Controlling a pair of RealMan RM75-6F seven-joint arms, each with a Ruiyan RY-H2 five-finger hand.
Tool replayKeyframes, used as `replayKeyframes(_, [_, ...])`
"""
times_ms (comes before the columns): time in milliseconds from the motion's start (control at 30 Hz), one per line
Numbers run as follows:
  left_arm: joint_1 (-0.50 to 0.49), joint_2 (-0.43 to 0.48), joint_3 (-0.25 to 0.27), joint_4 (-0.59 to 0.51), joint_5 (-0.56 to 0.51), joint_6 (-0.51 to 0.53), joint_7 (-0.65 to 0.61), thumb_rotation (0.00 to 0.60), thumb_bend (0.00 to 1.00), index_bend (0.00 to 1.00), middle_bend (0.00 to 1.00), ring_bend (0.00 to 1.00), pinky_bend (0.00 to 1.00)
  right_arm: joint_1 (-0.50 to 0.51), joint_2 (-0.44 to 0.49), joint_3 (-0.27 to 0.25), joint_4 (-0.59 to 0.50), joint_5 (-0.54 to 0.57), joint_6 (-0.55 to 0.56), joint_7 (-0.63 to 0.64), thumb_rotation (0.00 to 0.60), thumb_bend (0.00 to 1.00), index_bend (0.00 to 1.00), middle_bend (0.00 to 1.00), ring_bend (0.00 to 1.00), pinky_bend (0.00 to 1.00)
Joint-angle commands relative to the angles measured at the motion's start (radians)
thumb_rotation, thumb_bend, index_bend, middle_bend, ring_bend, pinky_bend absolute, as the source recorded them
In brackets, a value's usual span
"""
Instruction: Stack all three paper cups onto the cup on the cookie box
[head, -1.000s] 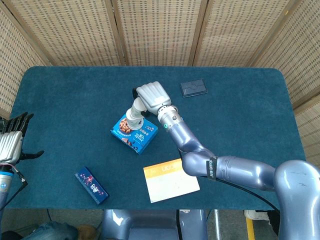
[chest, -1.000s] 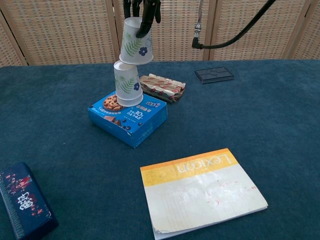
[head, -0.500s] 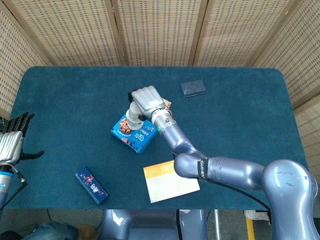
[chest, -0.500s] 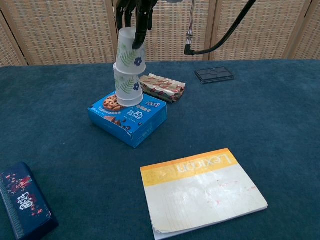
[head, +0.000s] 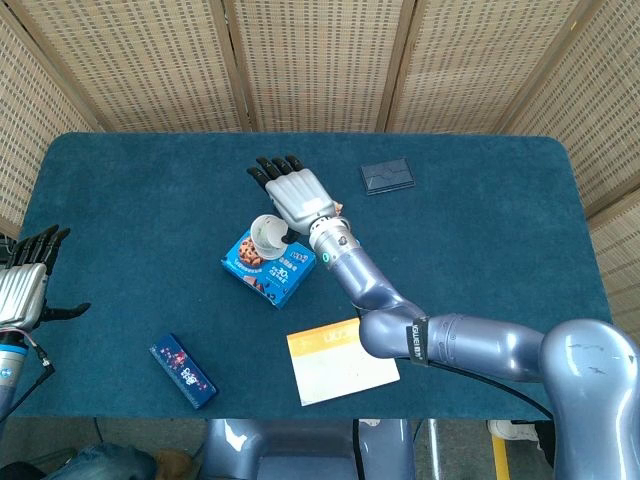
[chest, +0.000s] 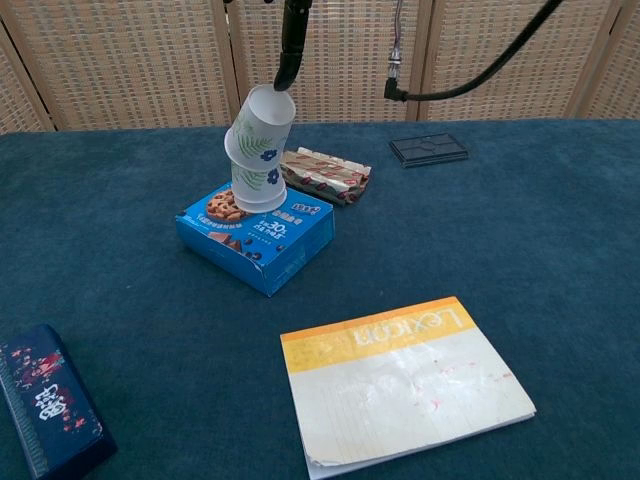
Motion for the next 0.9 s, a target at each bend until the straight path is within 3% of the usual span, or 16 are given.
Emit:
replayKeyframes(33, [0.001,0.001,-0.001,-0.001,-0.001,-0.002,-0.002,0.600,0.00,0.00,0.00,0.00,0.00,-0.061,0.013,-0.027,-0.030,-0.135,0.058,0.042,0.600,0.00,0.15,0.00,0.00,0.00])
replayKeyframes(133, [0.002,0.003,-0.002,-0.002,-0.003,-0.004,-0.004,0.600,0.00,0.00,0.00,0.00,0.00,-0.115,0.040,-0.056,-0.074,-0.233,0.085,0.073,0.600,0.03,0.24,0.00,0.00,0.00])
replayKeyframes(267, [0.003,0.007,-0.003,-0.006,0.002,-0.007,-0.010,0.600,0.00,0.00,0.00,0.00,0.00,-0.246,0.097,-0.108,-0.170,-0.461,0.144,0.197,0.600,0.52,0.35,0.02,0.00,0.00])
replayKeyframes(367, [0.005,0.010,-0.004,-0.009,0.006,-0.005,-0.015,0.600,0.00,0.00,0.00,0.00,0.00,-0.300,0.115,-0.148,-0.187,-0.560,0.159,0.232,0.600,0.68,0.38,0.02,0.00,0.00])
replayKeyframes(600, [0.014,0.018,-0.008,-0.012,0.013,0.005,-0.030,0.600,0.00,0.00,0.00,0.00,0.00,-0.392,0.115,-0.207,-0.182,-0.704,0.186,0.286,0.600,0.72,0.38,0.01,0.00,0.00])
replayKeyframes(900, [0.017,0.020,-0.007,-0.014,0.025,0.004,-0.034,0.600,0.00,0.00,0.00,0.00,0.00,-0.392,0.059,-0.157,-0.112,-0.720,0.167,0.279,0.600,0.72,0.39,0.00,0.00,0.00])
